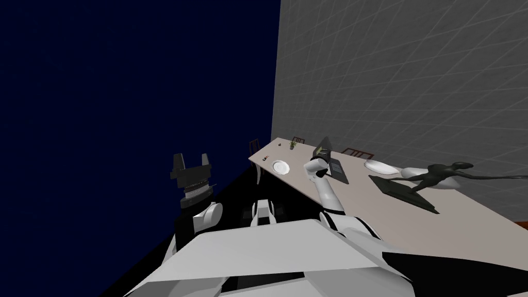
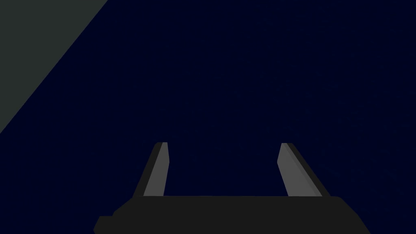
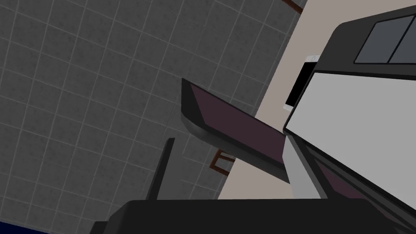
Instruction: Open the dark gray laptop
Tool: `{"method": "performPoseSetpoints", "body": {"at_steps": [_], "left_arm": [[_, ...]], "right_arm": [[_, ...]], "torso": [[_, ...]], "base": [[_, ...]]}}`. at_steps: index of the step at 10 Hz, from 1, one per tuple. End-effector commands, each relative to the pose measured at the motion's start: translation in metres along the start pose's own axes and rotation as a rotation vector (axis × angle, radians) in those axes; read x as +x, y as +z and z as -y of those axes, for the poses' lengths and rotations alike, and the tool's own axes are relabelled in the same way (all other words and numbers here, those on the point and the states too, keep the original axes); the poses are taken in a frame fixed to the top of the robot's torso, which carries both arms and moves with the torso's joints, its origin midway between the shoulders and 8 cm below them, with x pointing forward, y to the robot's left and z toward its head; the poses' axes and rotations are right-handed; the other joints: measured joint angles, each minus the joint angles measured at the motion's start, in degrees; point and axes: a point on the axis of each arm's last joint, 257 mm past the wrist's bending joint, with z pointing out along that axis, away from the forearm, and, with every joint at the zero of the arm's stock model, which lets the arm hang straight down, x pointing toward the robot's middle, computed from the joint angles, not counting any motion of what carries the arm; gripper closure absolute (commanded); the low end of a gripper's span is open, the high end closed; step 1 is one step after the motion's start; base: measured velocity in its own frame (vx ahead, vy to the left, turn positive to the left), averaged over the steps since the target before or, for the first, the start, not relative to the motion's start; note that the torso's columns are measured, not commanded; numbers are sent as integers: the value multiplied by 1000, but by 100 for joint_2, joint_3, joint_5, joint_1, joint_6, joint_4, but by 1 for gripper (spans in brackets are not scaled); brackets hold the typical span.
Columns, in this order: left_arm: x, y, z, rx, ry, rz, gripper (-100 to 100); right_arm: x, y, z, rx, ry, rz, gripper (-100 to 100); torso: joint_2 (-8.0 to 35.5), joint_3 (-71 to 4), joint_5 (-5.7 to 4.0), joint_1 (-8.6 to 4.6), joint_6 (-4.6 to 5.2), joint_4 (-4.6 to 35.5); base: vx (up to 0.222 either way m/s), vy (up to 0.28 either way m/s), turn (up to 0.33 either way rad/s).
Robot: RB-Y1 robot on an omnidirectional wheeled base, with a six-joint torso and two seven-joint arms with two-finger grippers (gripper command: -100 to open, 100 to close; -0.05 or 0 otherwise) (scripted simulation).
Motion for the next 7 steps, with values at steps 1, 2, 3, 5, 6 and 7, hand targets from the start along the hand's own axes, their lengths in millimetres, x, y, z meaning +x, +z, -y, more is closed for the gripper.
{"method": "performPoseSetpoints", "body": {"at_steps": [1,2,3,5,6,7], "left_arm": [[0,0,0,0,0,0,0],[0,0,0,0,0,0,0],[0,0,0,0,0,0,0],[0,0,0,0,0,0,0],[0,0,0,0,0,0,0],[0,0,0,0,0,0,0]], "right_arm": [[-2,-4,-8,-45,108,24,100],[-3,-6,-10,-58,144,32,100],[-3,-7,-11,-71,180,40,100],[-4,-10,-14,-98,252,57,100],[-4,-9,-14,-89,225,51,100],[-7,-4,-20,-28,47,63,100]], "torso": [[-14,-12,5,12,4,-11],[-26,-21,10,27,5,-18],[-29,-24,16,33,1,-17],[-15,-17,35,44,0,-1],[-2,-10,43,52,2,6],[2,-8,52,72,3,11]], "base": [[-38,-67,-27],[-35,-63,-30],[-45,-67,-28],[-36,-72,-22],[-19,-36,-3],[50,63,-25]]}}
